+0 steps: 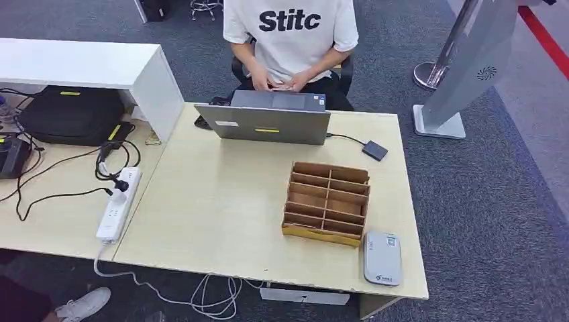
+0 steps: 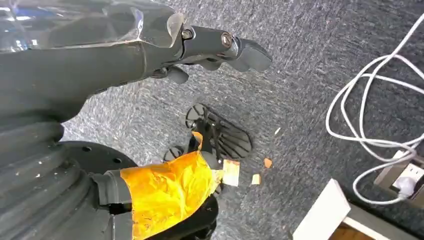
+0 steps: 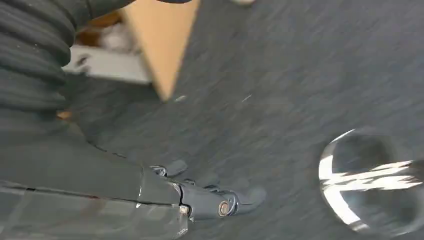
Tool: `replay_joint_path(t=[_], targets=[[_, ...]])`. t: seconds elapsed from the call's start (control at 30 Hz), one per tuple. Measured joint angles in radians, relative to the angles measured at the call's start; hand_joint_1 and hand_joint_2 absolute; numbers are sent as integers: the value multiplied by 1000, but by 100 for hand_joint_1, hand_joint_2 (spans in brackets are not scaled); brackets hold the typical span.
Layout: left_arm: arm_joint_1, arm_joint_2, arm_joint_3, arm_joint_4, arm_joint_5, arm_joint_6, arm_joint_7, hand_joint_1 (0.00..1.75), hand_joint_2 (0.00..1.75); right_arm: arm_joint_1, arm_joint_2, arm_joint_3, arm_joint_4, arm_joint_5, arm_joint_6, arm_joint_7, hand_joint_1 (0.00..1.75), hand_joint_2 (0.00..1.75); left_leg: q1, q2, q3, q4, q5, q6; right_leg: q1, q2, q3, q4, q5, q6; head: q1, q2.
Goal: Pass the card to the sensor for recognition and then transmit it.
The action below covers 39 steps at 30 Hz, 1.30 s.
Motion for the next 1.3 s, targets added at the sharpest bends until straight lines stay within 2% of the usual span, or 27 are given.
replay_joint_path(t=[0.17, 0.37, 0.4, 0.43, 0.47, 0.5, 0.57, 0.6, 0.63, 0.67, 0.73, 0.8, 0.83, 0.97, 1.0, 1.03, 1.07, 1.1, 1.13, 1.17, 1.2, 1.3], targets=[[0, 0, 0, 0, -2, 18, 13, 0, 175, 4, 26, 0, 43, 9, -48, 27, 0, 175, 0, 0, 0, 0, 0, 0, 0, 0, 1, 0, 0, 0, 0, 0], [0, 0, 0, 0, -15, 15, 58, 0, 175, 7, 46, 21, 72, 74, -94, 108, 0, 175, -1, 0, 1, 0, 0, 0, 0, 0, 1, 0, 0, 0, 0, 0], [0, 0, 0, 0, -19, 14, 65, 72, 175, 8, 46, 29, 73, 90, -101, 107, 131, 175, -1, 0, 1, 0, 0, 0, 0, 0, 1, 0, 0, 0, 0, 0], [0, 0, 0, 0, -21, 14, 73, 164, 175, 10, 46, 41, 73, 113, -108, 106, 173, 175, -1, 0, 0, 0, 0, 0, 0, 0, 1, 0, 0, 0, 0, 0], [0, 0, 0, 0, -22, 14, 79, 164, 175, 11, 46, 52, 73, 131, -111, 106, 173, 175, -1, 0, 0, 0, 0, 0, 0, 0, 1, 0, 0, 0, 0, 0], [0, 0, 0, 0, -23, 14, 90, 175, 175, 13, 45, 70, 73, 163, -103, 106, 175, 175, -1, 0, 1, 0, 0, 0, 0, 0, 1, 0, 0, 0, 0, 0], [1, 0, 0, 0, -27, 14, 105, 175, 175, 19, 43, 107, 73, 209, -76, 114, 175, 175, -1, 0, 0, 0, 0, 0, 0, 0, 1, 0, 0, 0, 0, 0], [1, 0, 0, 0, -31, 14, 111, 162, 175, 20, 42, 127, 74, 239, -68, 127, 175, 175, -1, 0, 1, 0, 0, 0, 0, 0, 1, 0, 0, 0, 0, 0], [1, 0, 0, 0, -33, 14, 117, 162, 175, 22, 40, 152, 75, 283, -66, 142, 175, 175, -1, 0, 1, 0, 0, 0, 0, 0, 1, 0, 0, 0, 0, 0], [1, 0, 0, 0, -38, 14, 122, 162, 175, 25, 39, 183, 76, 334, -59, 161, 175, 175, -1, 0, 1, 0, 0, 0, 0, 0, 1, 0, 0, 0, 0, 0], [1, 0, 0, 0, -51, 23, 150, 152, 175, 32, 33, 253, 78, 428, -48, 216, 175, 175, -1, 0, 1, 0, 0, 0, 0, 0, 1, 0, 0, 0, 0, 0], [1, 0, 0, 0, -63, 29, 173, 150, 175, 38, 30, 312, 82, 476, -48, 251, 175, 175, 0, 0, 1, 0, 0, 0, 0, 0, 1, 0, 0, 0, 0, 0], [1, 0, 0, 0, -73, 33, 189, 141, 175, 40, 30, 338, 83, 504, -47, 274, 175, 175, 0, 0, 1, 0, 0, 0, 0, 0, 1, 0, 0, 0, 0, 0], [2, 0, -6, 0, -100, 36, 238, 136, 175, 52, 25, 453, 91, 636, -23, 352, 175, 175, 0, 0, 1, 0, 0, 0, 0, 0, 1, 0, 0, 0, 0, 0], [3, 0, -9, 0, -105, 35, 244, 136, 175, 55, 24, 481, 92, 665, -10, 364, 134, 175, 0, 0, 1, 0, 0, 0, 0, 0, 1, 0, 0, 0, 0, 0], [2, 0, -11, 0, -111, 35, 251, 138, 175, 57, 24, 504, 93, 689, 4, 378, 63, 175, 0, 0, 1, 0, 0, 0, 0, 0, 1, 0, 0, 0, 0, 0], [3, 0, -13, 0, -115, 34, 260, 138, 175, 59, 24, 535, 96, 713, 17, 389, 63, 175, 0, 0, 1, 0, 0, 0, 0, 0, 1, 0, 0, 0, 0, 0], [3, 0, -14, 0, -119, 35, 262, 129, 175, 61, 24, 557, 98, 725, 24, 396, 7, 175, 0, 0, 1, 0, 0, 0, 0, 0, 1, 0, 0, 0, 0, 0], [3, 0, -15, 0, -123, 40, 264, 77, 175, 62, 24, 577, 100, 736, 30, 402, 0, 175, 0, 0, 1, 0, 0, 0, 0, 0, 1, 0, 0, 0, 0, 0], [3, 0, -16, 0, -127, 44, 269, 16, 175, 64, 24, 594, 101, 743, 36, 407, 0, 175, 0, 0, 1, 0, 0, 0, 0, 0, 1, 0, 0, 0, 0, 0], [3, 0, -16, 0, -130, 48, 272, 0, 175, 65, 24, 608, 101, 746, 33, 412, 0, 175, 0, 0, 1, 0, 0, 0, 0, 0, 1, 0, 0, 0, 0, 0], [4, -1, -17, 0, -143, 50, 286, 0, 175, 68, 23, 632, 102, 760, 1, 432, 0, 175, -1, 0, 1, 0, 0, 0, 0, 0, 1, 0, 0, 0, 0, 0]])
